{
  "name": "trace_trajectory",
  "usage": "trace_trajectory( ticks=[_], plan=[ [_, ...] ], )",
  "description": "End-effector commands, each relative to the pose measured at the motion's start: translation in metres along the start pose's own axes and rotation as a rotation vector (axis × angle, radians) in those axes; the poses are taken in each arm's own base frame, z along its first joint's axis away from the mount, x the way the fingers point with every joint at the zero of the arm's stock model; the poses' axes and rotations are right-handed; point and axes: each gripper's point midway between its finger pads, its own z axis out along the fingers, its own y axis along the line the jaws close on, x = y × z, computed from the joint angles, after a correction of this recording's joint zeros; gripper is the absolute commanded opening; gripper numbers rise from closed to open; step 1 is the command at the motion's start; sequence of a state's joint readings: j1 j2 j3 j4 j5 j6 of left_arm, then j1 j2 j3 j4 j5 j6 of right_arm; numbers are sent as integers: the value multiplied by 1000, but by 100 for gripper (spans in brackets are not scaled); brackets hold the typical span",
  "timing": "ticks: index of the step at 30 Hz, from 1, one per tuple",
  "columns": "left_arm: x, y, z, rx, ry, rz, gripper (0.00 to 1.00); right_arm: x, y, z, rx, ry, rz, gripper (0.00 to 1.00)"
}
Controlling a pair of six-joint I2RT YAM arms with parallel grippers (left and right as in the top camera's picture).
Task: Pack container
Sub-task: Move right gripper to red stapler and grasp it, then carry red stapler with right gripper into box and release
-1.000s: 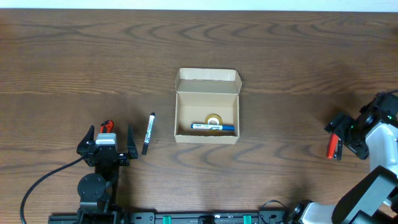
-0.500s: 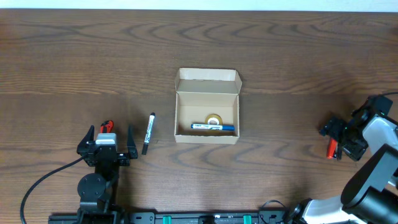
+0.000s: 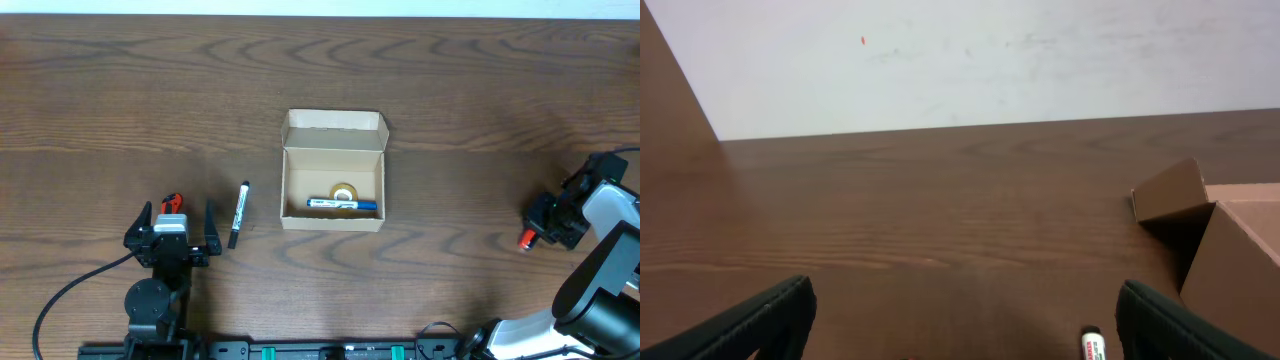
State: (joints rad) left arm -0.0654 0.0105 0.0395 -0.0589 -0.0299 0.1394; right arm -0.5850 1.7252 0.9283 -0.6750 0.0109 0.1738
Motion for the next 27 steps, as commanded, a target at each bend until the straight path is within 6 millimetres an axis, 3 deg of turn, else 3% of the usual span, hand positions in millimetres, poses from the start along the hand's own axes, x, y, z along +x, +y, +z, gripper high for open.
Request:
trace_trajectory(
  ticks=[1, 6, 10, 14, 18, 23, 27],
  plan=[
    [19, 1, 2, -6, 44, 20, 95, 15, 2, 15, -17, 63, -3, 1],
    [19, 1, 2, -6, 44, 20, 95, 14, 28, 11, -96, 59, -86, 1],
    [19, 1, 2, -6, 44, 20, 95, 7, 65, -13, -132, -5, -229, 1],
    [19, 1, 2, -6, 44, 20, 95, -5, 122, -62, -190, -139, -416, 1],
    [19, 1, 2, -6, 44, 20, 95, -3, 188, -127, -279, -281, -638, 1],
    [19, 1, 2, -6, 44, 20, 95, 28, 260, -194, -361, -410, -995, 1],
    [19, 1, 2, -6, 44, 20, 95, 80, 302, -218, -389, -489, -1405, 1]
  ],
)
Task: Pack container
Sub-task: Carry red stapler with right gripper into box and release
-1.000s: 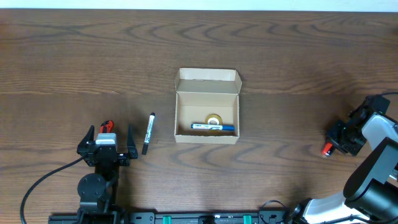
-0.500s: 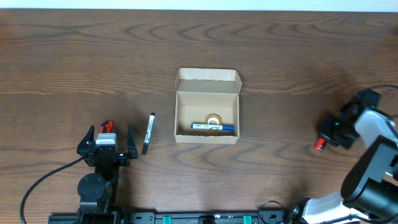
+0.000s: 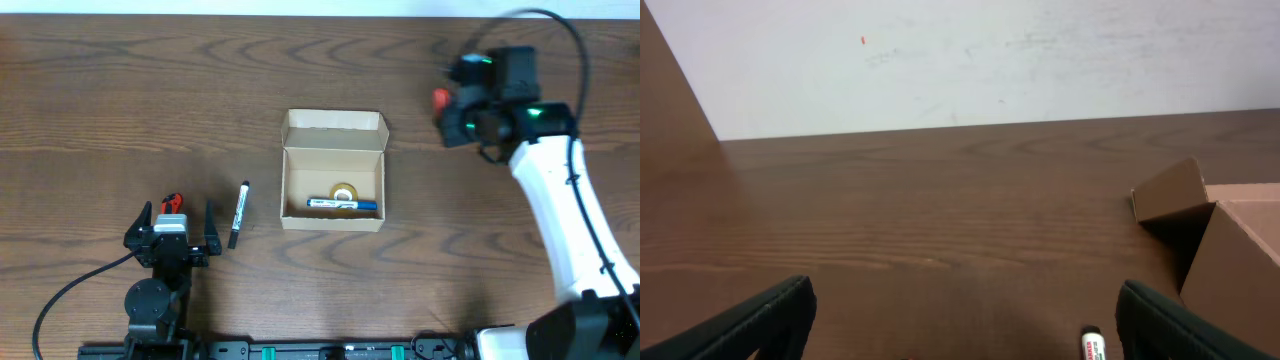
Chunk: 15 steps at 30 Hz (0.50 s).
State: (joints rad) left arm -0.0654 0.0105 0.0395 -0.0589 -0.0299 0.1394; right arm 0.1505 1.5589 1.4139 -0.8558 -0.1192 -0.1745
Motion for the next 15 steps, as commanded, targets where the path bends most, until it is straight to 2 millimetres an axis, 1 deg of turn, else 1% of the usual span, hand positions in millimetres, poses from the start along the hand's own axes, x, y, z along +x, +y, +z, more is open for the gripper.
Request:
trace_trajectory(
  ticks=[1, 3, 5, 8, 11, 15],
  plan=[
    [19, 1, 2, -6, 44, 20, 95, -12, 56, -7, -86, -36, -430, 1],
    [19, 1, 2, -6, 44, 20, 95, -8, 83, -7, -132, -40, -606, 1],
    [19, 1, 2, -6, 44, 20, 95, 0, 109, -9, -187, -37, -813, 1],
    [19, 1, 2, -6, 44, 20, 95, 12, 136, -11, -244, -35, -1017, 1],
    [19, 1, 2, -6, 44, 20, 95, 20, 153, -11, -280, -30, -1124, 1],
    [19, 1, 2, -6, 44, 20, 95, 31, 170, -4, -336, -5, -1148, 1]
  ],
)
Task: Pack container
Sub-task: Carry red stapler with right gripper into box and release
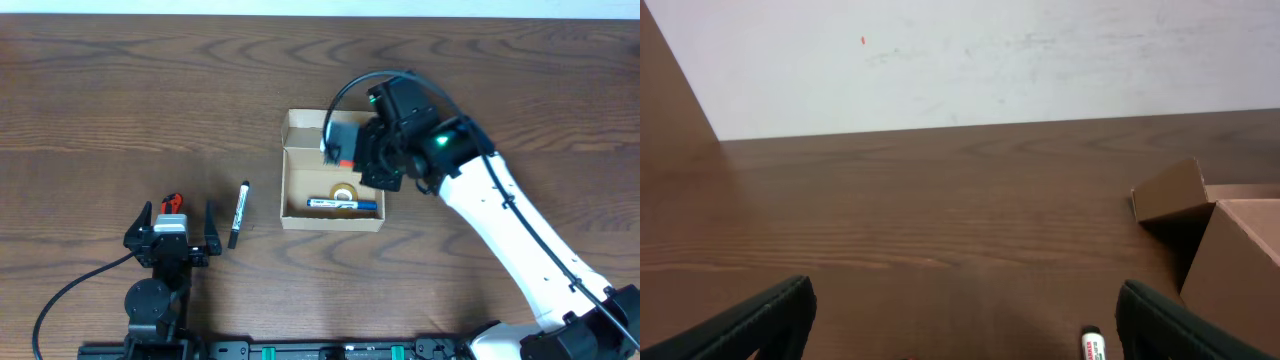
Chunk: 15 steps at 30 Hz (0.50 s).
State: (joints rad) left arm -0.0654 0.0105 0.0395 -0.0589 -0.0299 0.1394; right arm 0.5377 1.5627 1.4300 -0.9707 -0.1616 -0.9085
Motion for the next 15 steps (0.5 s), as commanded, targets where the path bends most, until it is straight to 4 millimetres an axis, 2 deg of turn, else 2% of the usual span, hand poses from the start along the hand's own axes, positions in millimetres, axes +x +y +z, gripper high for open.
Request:
trace_trajectory(
  ticks=[1, 6, 15],
  plan=[
    [19, 1, 2, -6, 44, 20, 95, -10, 11, 13, -64, -22, -103, 1],
    [19, 1, 2, -6, 44, 20, 95, -6, 27, 50, -180, 8, -95, 1],
    [19, 1, 2, -6, 44, 20, 95, 21, 47, 117, -332, 117, -75, 1]
  ],
)
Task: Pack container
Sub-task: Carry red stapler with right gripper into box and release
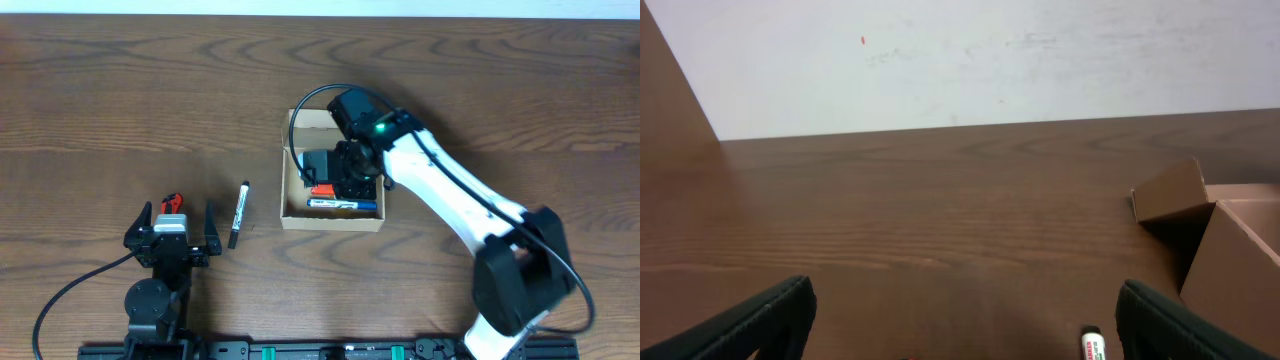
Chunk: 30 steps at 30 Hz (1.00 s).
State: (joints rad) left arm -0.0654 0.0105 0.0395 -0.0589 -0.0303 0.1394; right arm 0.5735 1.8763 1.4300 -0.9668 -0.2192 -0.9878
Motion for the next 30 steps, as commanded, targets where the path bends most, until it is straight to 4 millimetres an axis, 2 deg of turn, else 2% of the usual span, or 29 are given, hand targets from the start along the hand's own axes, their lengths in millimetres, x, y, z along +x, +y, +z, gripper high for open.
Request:
trace_trajectory(
  ticks=[1, 5, 8, 10, 13, 17, 19, 21, 26, 30],
  plan=[
    [19, 1, 2, -6, 44, 20, 95, -2, 3, 20, -53, 3, -20, 1],
    [19, 1, 2, -6, 44, 20, 95, 8, 6, 47, -111, 41, -4, 1],
    [19, 1, 2, -6, 44, 20, 95, 12, 9, 57, -136, 58, 3, 3],
    [19, 1, 2, -6, 44, 20, 95, 12, 9, 57, -135, 57, 3, 7],
    [19, 1, 2, -6, 44, 20, 95, 10, 5, 54, -115, 49, -2, 26],
    [19, 1, 2, -6, 44, 20, 95, 6, 4, 46, -98, 37, -3, 29],
    [19, 1, 2, -6, 44, 20, 95, 3, 1, 37, -76, 23, -5, 33],
    [19, 1, 2, -6, 44, 20, 96, -3, -3, 25, -43, 1, -14, 42],
    [19, 0, 2, -5, 43, 20, 96, -21, -11, -16, 54, -75, -31, 44],
    [18, 1, 2, -10, 42, 21, 95, -33, -12, -57, 125, -161, -1, 47]
  ],
)
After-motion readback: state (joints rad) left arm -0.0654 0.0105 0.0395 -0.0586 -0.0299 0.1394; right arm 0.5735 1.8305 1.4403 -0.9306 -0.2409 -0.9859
